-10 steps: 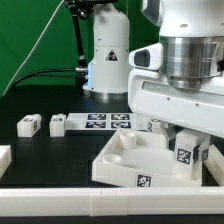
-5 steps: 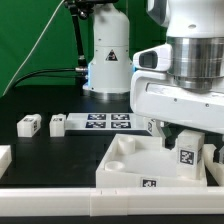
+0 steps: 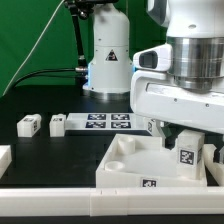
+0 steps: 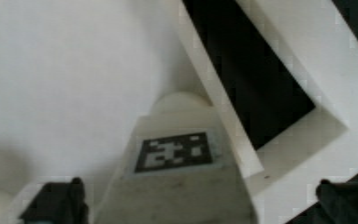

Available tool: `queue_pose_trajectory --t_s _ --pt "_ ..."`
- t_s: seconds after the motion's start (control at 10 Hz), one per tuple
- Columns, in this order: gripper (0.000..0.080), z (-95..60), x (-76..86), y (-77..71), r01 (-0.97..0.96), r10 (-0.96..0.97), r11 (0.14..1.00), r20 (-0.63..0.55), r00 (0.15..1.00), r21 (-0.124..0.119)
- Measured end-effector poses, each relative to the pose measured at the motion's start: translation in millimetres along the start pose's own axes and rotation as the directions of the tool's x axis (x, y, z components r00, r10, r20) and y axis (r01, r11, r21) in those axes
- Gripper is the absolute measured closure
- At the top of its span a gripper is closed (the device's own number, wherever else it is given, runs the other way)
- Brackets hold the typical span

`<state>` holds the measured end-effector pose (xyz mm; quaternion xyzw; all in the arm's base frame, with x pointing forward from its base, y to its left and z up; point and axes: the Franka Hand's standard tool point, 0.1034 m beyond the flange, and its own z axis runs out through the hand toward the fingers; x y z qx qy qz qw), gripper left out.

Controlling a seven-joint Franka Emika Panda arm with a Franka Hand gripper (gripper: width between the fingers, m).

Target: Assemble one leg

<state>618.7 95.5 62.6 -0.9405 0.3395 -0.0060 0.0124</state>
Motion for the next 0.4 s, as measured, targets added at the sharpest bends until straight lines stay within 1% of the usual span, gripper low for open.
queue_pose_trajectory --t_s 0.4 --pt "0.0151 0.0 0.0 0.0 0.0 0.0 1.0 0.0 1.0 0.0"
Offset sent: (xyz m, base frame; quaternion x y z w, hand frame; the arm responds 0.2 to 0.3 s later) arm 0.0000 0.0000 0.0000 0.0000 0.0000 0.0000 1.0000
